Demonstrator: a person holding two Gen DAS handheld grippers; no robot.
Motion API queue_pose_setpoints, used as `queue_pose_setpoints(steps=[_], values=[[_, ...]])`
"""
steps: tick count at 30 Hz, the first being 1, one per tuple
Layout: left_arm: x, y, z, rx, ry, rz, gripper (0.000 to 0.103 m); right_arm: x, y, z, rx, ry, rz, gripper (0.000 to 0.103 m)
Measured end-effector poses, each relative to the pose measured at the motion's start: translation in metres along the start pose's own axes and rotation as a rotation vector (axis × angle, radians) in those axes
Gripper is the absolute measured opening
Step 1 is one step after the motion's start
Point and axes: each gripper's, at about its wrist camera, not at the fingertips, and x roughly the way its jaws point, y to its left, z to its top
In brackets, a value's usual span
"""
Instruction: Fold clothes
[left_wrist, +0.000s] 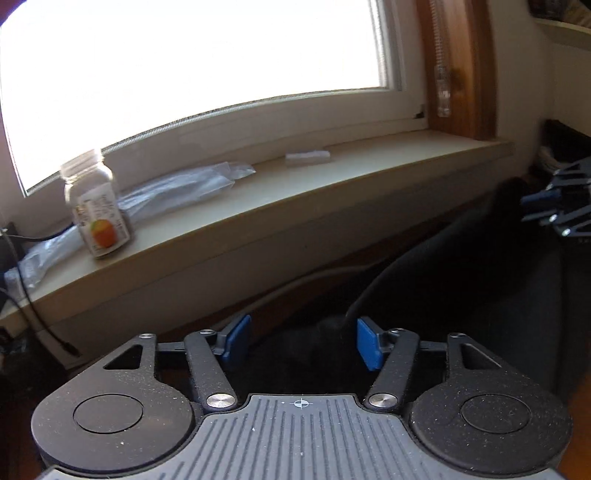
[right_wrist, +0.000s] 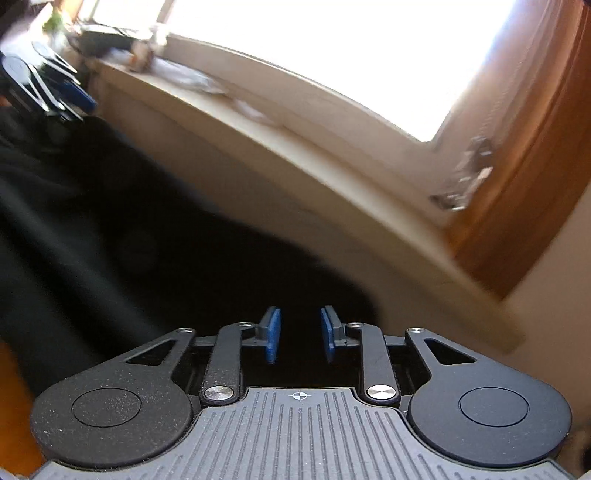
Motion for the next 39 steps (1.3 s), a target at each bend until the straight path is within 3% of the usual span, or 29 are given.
queue_pose_setpoints(steps=[3,7,17,18,20,21,22,24,27,29,30,31,34,36,39], values=[[-0.016,0.008,-0.003,0.014,-0.007,0.033,0.067,-0.002,0.01,-0.005,0.028,-0.003,0.068,0.026],[-0.031,0.027,-0.013,0.024,0.008,0.087,0.068,0.015,0.002,-0.016,0.093,0.024,0.05,0.026],[-0.002,0.037,-0.035,0.028,0.054,0.051,0.067,0.029,-0.02,-0.032,0.269,-0.026,0.108,0.029],[0.002,0.035,-0.035,0.034,0.062,0.055,0.062,0.028,-0.021,-0.033,0.281,-0.027,0.115,0.029],[0.011,0.034,-0.033,0.037,0.084,0.071,0.041,0.027,-0.023,-0.034,0.301,-0.026,0.127,0.03],[0.014,0.037,-0.03,0.016,0.094,0.1,0.017,0.026,-0.024,-0.034,0.305,-0.026,0.129,0.031],[0.016,0.042,-0.028,-0.016,0.087,0.147,0.011,0.025,-0.022,-0.034,0.303,-0.026,0.127,0.031],[0.012,0.049,-0.025,-0.055,0.046,0.205,0.011,0.023,-0.019,-0.035,0.295,-0.026,0.119,0.031],[0.006,0.046,-0.022,-0.074,0.029,0.237,0.019,0.021,-0.014,-0.034,0.274,-0.028,0.103,0.031],[0.001,0.036,-0.018,-0.058,0.007,0.245,0.04,0.022,-0.013,-0.034,0.266,-0.029,0.095,0.031],[-0.001,0.03,-0.016,-0.042,-0.013,0.245,0.056,0.021,-0.012,-0.034,0.264,-0.029,0.093,0.031],[-0.002,0.022,-0.012,-0.029,-0.029,0.222,0.064,0.021,-0.011,-0.034,0.263,-0.03,0.091,0.031],[0.002,-0.002,0.004,-0.006,-0.068,0.132,0.074,0.021,-0.011,-0.034,0.263,-0.03,0.082,0.035],[0.008,-0.017,0.014,-0.017,-0.093,0.054,0.075,0.015,-0.015,-0.036,0.281,-0.039,0.092,0.041],[0.028,-0.046,0.03,-0.019,-0.121,-0.062,0.077,0.006,-0.022,-0.041,0.314,-0.054,0.112,0.042]])
